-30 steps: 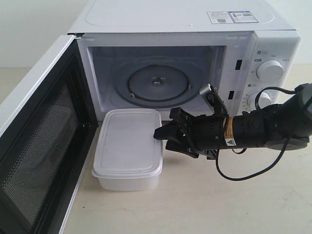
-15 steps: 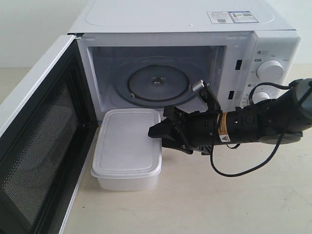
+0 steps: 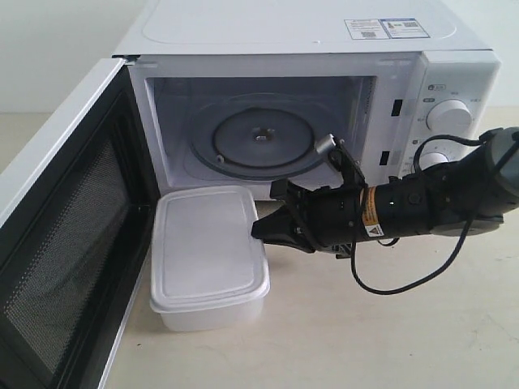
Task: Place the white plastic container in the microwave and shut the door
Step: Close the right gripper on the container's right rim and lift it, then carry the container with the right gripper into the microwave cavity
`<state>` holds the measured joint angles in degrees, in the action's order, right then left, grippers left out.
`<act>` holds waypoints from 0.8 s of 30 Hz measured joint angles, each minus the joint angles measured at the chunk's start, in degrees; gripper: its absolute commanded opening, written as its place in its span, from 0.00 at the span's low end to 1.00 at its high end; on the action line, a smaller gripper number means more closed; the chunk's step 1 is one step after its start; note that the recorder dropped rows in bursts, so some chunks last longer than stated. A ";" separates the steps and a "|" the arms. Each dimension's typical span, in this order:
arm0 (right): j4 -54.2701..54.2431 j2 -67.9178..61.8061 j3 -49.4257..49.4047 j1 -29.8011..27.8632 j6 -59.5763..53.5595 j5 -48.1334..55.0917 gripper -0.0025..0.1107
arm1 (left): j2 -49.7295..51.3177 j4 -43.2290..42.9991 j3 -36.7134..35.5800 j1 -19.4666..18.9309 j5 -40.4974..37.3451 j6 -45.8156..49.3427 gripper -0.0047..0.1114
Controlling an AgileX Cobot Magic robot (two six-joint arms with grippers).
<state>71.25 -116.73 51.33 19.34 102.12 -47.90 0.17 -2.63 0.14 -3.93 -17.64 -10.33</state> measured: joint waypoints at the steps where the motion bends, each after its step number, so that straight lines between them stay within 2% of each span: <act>1: 0.23 0.00 0.00 0.00 0.00 0.00 0.02 | 0.00 0.00 0.00 0.00 0.00 0.00 0.08; 13: 1.65 5.43 -0.45 0.04 4.40 4.53 0.02 | 0.00 0.00 0.00 0.00 0.00 0.00 0.08; 24: -3.27 13.89 -9.53 0.04 5.00 8.37 0.02 | 0.00 0.00 0.00 0.00 0.00 0.00 0.08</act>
<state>67.98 -102.84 41.80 19.38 107.12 -39.53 0.17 -2.63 0.14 -3.93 -17.64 -10.33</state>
